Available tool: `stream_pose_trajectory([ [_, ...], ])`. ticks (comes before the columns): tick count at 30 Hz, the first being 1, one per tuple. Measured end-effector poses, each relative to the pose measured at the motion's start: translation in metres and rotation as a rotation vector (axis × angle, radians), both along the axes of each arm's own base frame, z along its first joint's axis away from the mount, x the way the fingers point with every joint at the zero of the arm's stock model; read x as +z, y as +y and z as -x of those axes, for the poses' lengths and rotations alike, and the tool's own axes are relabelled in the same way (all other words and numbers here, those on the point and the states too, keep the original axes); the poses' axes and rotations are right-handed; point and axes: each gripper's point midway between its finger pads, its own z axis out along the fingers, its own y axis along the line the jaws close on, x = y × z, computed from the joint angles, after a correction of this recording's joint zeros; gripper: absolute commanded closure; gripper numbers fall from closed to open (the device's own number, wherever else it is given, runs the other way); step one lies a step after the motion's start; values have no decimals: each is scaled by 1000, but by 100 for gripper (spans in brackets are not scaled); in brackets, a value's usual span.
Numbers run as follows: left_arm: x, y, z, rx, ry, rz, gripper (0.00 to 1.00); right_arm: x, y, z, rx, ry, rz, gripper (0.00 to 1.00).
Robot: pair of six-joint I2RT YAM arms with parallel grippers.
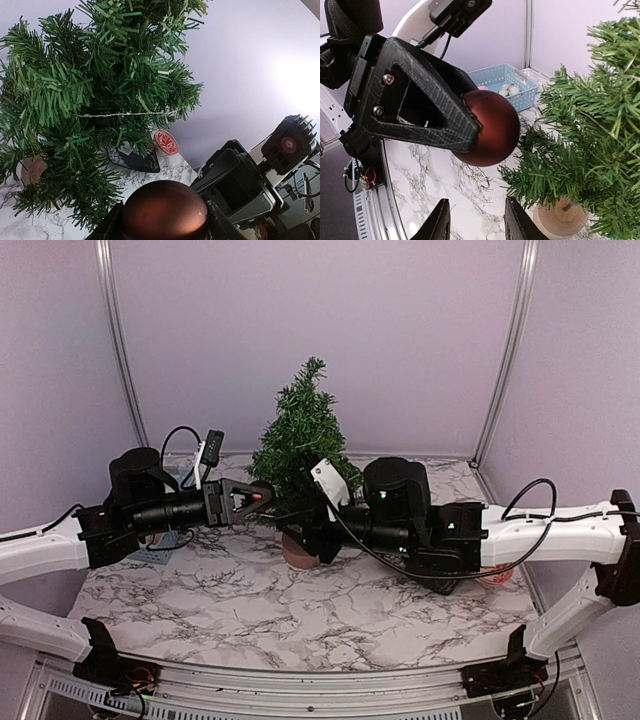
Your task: Decorate the small christmas tree
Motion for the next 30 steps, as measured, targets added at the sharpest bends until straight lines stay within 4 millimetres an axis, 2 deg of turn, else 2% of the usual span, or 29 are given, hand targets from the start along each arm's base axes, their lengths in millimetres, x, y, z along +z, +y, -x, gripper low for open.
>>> stream_pose_trajectory([
  [8,-8,-6,5,-26,11,-11,62,-1,5,8,49,22,-24,65],
  [15,-10,-8,4,-26,15,-13,62,-7,16,4,61,2,7,71],
  [22,-9,-8,2,-13,21,-6,63,-17,18,1,62,-16,47,99],
  [30,-10,-6,-3,23,27,-6,64,-17,13,-7,17,-33,62,100],
])
